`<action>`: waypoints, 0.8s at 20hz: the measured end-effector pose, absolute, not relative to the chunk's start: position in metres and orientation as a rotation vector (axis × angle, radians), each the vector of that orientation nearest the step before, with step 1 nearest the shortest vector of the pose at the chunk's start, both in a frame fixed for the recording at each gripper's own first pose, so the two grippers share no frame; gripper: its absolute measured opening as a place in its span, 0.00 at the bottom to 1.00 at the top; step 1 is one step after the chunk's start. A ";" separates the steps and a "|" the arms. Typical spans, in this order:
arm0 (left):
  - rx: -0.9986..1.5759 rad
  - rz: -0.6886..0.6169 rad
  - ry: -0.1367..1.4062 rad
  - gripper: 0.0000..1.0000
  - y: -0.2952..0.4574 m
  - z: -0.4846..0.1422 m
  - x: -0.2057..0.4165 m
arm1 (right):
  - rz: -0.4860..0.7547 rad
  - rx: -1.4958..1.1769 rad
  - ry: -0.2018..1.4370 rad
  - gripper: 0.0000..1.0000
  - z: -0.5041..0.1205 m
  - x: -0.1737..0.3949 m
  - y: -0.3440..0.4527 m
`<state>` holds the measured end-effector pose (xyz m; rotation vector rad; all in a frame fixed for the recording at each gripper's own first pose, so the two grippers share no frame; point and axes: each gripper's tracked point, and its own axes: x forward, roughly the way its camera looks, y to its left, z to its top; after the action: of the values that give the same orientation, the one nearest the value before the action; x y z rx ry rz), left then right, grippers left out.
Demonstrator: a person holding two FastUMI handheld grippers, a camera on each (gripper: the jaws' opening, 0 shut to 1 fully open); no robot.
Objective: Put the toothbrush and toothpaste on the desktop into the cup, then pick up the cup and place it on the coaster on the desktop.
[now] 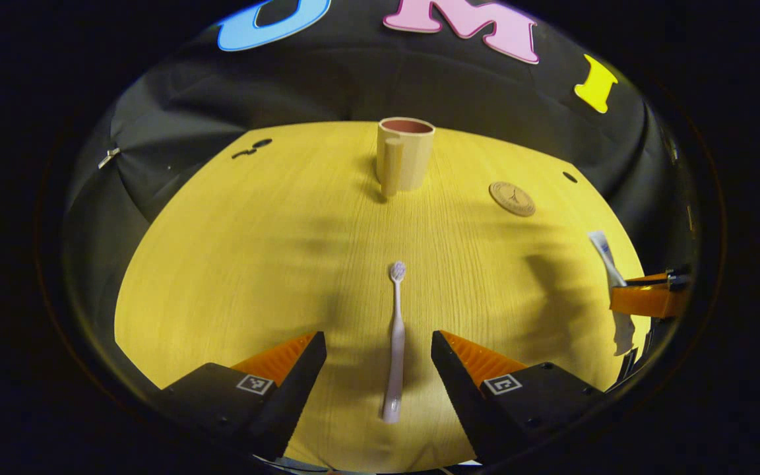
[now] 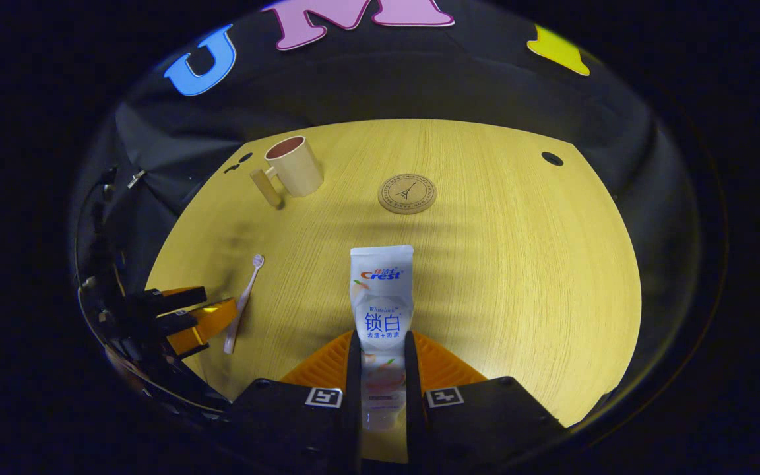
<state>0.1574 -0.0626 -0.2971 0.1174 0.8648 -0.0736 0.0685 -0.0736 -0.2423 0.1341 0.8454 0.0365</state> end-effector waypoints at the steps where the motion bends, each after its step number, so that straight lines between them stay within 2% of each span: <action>1: 0.115 -0.068 0.886 1.00 -0.063 -0.303 0.159 | 0.039 0.134 0.838 0.31 -0.241 0.070 -0.076; 9: 0.186 -0.089 0.972 0.84 -0.070 -0.322 0.160 | 0.078 0.134 0.794 0.31 -0.232 0.077 -0.082; 10: 0.198 -0.099 0.977 0.73 -0.074 -0.324 0.161 | 0.081 0.133 0.786 0.30 -0.230 0.080 -0.082; 11: 0.209 -0.112 0.990 0.69 -0.077 -0.325 0.161 | 0.084 0.131 0.775 0.31 -0.227 0.082 -0.082; 13: 0.234 -0.140 1.009 0.49 -0.083 -0.323 0.162 | 0.091 0.127 0.755 0.31 -0.222 0.089 -0.081; 16: 0.248 -0.159 1.035 0.37 -0.087 -0.322 0.158 | 0.100 0.122 0.725 0.31 -0.215 0.100 -0.079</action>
<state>0.1580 -0.0865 -0.3216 0.2480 1.0352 -0.1594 0.0999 -0.0793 -0.2151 0.1217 0.7255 0.1004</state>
